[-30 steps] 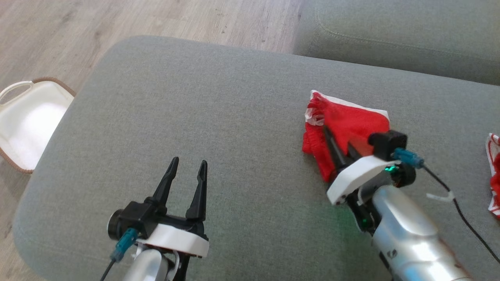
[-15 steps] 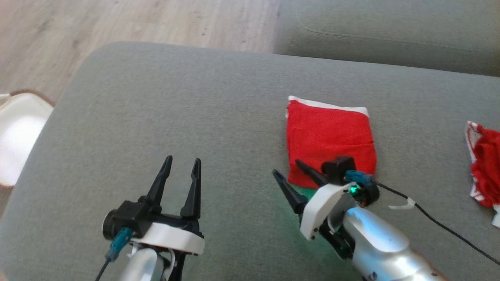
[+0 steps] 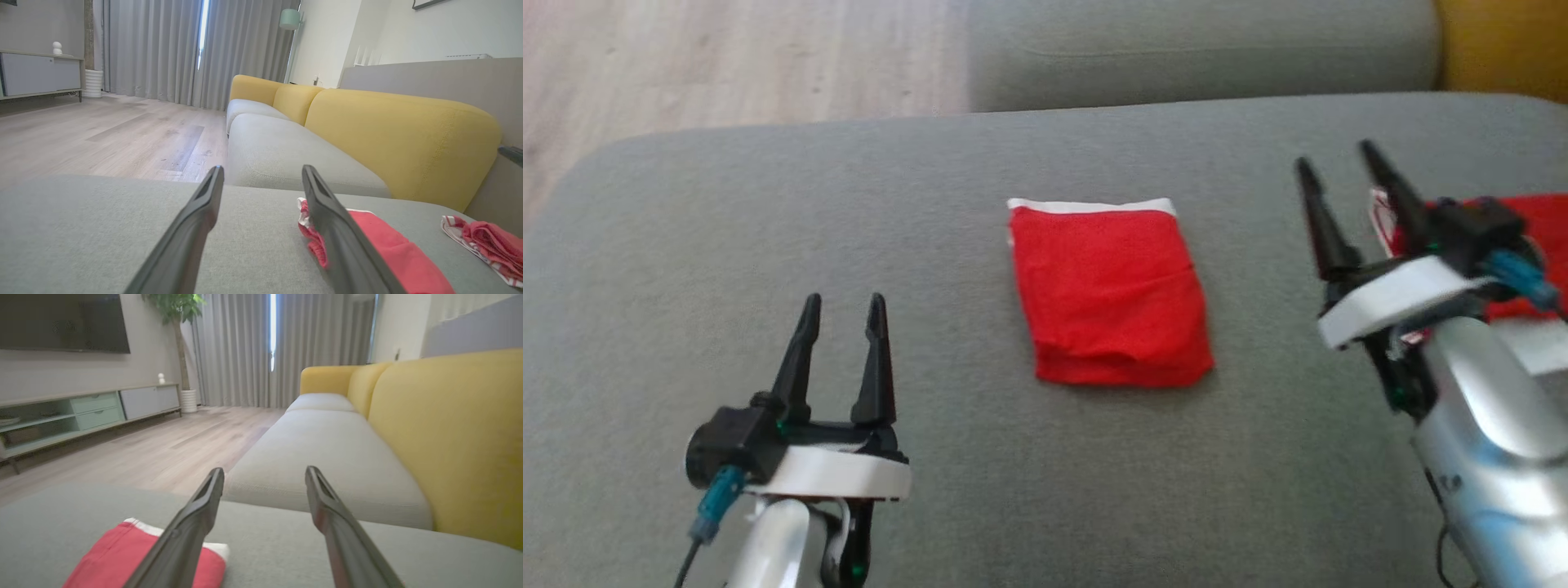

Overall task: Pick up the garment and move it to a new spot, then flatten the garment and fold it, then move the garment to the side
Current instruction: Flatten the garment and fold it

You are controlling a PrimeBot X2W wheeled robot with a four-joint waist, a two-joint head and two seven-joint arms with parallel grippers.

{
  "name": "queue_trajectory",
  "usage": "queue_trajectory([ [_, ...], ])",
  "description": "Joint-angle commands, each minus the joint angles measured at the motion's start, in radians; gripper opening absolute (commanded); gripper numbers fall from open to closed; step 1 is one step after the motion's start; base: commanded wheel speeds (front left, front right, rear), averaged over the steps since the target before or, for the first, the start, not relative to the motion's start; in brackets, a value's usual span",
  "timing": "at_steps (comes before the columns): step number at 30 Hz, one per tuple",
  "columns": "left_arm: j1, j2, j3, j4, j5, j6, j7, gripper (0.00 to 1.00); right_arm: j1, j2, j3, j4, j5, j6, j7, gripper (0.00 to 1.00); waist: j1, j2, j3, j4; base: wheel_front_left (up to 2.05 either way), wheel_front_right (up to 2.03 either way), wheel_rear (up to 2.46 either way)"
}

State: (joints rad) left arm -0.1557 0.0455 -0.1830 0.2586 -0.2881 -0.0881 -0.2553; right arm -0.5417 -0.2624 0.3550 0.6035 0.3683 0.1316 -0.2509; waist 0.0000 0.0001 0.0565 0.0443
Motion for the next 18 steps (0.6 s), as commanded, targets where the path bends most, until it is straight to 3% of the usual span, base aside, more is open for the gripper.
queue_trajectory([
  [1, -0.037, 0.005, 0.046, -0.043, 0.008, 0.004, -0.006, 1.0, 0.068, 0.022, -0.061, -0.085, -0.062, -0.001, -0.011, 1.0, 0.0, -0.0001, 0.009, -0.045, 0.0, 0.0, 0.0],
  [4, -0.032, 0.005, 0.056, -0.052, 0.01, 0.004, -0.006, 1.0, 0.137, 0.055, -0.144, -0.155, -0.126, -0.001, -0.011, 1.0, 0.0, -0.0001, 0.009, -0.062, 0.0, 0.0, 0.0],
  [8, -0.015, 0.005, 0.067, -0.068, 0.011, 0.001, -0.006, 1.0, 0.269, 0.146, -0.247, -0.271, -0.222, -0.001, -0.011, 1.0, 0.0, -0.0001, 0.01, -0.083, 0.0, 0.0, 0.0],
  [12, 0.007, 0.005, 0.075, -0.081, 0.008, -0.004, -0.006, 1.0, 0.34, 0.195, -0.274, -0.32, -0.265, -0.001, -0.011, 1.0, 0.0, -0.0001, 0.011, -0.096, 0.0, 0.0, 0.0],
  [18, 0.022, 0.005, 0.082, -0.077, 0.013, -0.013, -0.006, 1.0, 0.348, 0.21, -0.282, -0.333, -0.284, -0.001, -0.011, 1.0, 0.0, -0.0001, 0.01, -0.085, 0.0, 0.0, 0.0],
])
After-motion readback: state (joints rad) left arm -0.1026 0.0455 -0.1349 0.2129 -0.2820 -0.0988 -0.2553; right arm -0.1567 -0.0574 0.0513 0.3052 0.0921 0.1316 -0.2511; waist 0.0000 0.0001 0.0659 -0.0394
